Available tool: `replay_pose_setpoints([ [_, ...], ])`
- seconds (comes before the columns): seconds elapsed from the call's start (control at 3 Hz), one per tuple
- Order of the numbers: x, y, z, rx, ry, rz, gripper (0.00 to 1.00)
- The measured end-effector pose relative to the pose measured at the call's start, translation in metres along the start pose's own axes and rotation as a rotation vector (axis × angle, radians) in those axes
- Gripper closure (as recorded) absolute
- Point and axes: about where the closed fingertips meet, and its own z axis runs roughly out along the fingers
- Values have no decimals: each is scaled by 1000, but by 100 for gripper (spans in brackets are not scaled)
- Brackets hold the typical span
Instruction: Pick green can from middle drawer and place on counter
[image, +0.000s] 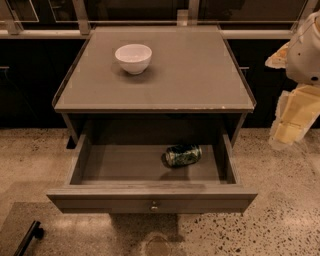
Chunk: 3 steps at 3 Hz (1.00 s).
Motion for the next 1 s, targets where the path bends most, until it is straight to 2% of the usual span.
replay_pose_setpoints([
  [0.33,0,0,0,0,0,0,0],
  [0.67,2,2,9,29,-42,-4,0],
  [1.0,20,21,59,6,-149,19,0],
])
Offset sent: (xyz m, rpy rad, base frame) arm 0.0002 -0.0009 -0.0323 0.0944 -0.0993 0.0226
